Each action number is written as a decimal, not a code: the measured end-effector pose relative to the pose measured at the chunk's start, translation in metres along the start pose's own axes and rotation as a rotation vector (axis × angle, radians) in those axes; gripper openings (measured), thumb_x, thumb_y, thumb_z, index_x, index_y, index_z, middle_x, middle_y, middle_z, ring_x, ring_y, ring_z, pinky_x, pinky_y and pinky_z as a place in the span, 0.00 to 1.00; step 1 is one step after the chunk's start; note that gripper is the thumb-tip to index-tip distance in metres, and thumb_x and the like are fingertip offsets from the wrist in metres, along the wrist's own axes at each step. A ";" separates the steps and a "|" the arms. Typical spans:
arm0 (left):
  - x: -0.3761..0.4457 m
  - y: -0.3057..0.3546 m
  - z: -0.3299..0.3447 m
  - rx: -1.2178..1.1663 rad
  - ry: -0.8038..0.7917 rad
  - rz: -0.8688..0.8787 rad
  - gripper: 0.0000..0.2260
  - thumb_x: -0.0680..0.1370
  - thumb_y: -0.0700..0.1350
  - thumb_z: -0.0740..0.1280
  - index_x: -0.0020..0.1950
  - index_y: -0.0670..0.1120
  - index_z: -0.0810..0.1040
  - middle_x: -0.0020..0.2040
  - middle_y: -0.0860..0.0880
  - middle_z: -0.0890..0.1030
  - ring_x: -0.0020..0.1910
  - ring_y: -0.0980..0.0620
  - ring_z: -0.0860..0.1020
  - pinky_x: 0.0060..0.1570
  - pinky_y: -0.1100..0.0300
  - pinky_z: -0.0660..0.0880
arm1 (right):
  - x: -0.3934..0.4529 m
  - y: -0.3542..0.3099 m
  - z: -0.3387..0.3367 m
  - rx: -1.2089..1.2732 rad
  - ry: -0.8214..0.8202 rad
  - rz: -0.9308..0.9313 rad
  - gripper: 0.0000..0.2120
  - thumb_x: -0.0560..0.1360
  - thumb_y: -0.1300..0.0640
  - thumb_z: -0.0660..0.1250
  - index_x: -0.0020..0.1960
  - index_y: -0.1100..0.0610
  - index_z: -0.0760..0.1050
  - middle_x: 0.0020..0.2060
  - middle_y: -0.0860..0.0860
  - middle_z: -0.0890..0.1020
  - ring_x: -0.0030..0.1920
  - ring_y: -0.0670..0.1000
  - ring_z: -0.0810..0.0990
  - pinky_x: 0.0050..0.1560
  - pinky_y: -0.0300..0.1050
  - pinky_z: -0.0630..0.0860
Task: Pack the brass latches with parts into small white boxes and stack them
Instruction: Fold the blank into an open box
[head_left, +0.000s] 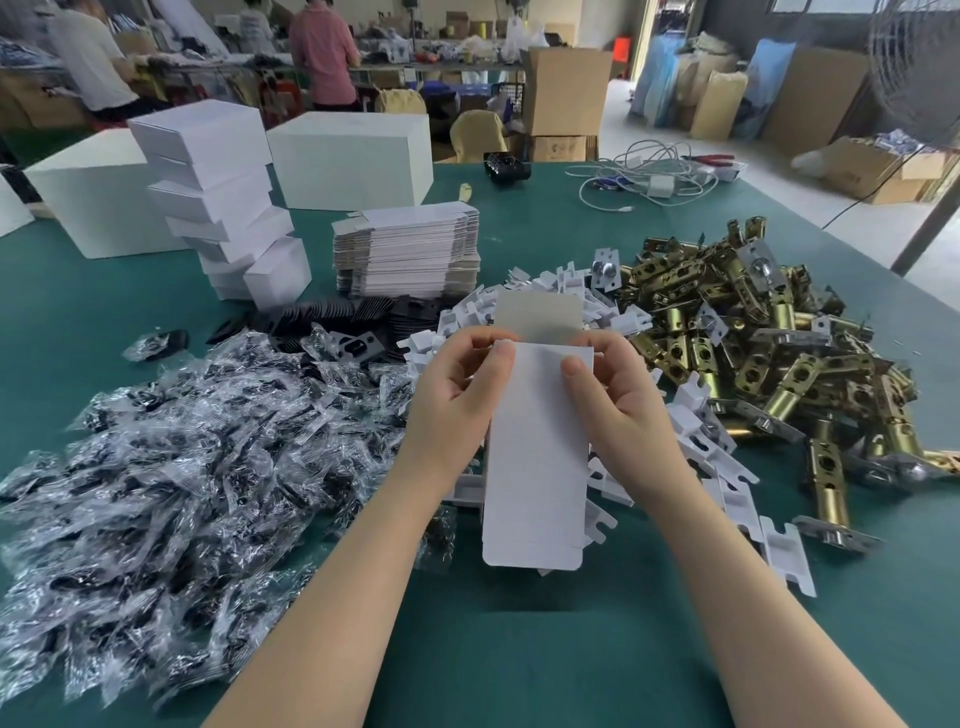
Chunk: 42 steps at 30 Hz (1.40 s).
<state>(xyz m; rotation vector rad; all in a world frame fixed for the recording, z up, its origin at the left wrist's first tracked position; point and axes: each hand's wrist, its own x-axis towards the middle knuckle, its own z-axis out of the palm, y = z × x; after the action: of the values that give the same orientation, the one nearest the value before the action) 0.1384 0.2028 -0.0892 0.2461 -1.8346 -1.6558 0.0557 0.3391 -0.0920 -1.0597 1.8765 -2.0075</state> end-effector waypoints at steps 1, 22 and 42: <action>0.000 0.000 0.000 -0.013 0.014 -0.002 0.10 0.73 0.61 0.65 0.45 0.58 0.82 0.40 0.61 0.81 0.38 0.62 0.77 0.37 0.69 0.73 | 0.000 0.000 0.001 -0.018 0.014 -0.013 0.03 0.79 0.50 0.62 0.50 0.45 0.74 0.37 0.38 0.78 0.36 0.41 0.76 0.33 0.35 0.73; 0.004 0.004 -0.005 -0.352 -0.029 -0.238 0.13 0.71 0.46 0.71 0.50 0.63 0.84 0.47 0.55 0.84 0.43 0.56 0.82 0.35 0.61 0.78 | 0.002 0.002 0.001 0.201 0.082 0.090 0.15 0.75 0.52 0.68 0.61 0.47 0.74 0.56 0.54 0.83 0.51 0.50 0.82 0.49 0.46 0.80; 0.003 -0.004 0.001 -0.268 -0.021 -0.143 0.15 0.75 0.46 0.71 0.59 0.60 0.81 0.45 0.56 0.85 0.38 0.57 0.80 0.36 0.64 0.76 | 0.001 0.001 0.005 0.037 0.213 -0.009 0.12 0.79 0.59 0.67 0.59 0.44 0.76 0.45 0.45 0.82 0.40 0.40 0.77 0.39 0.31 0.72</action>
<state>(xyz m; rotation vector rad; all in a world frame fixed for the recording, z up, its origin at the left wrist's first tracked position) 0.1343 0.2014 -0.0924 0.2492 -1.6179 -1.9873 0.0575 0.3345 -0.0928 -0.8762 1.9271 -2.2286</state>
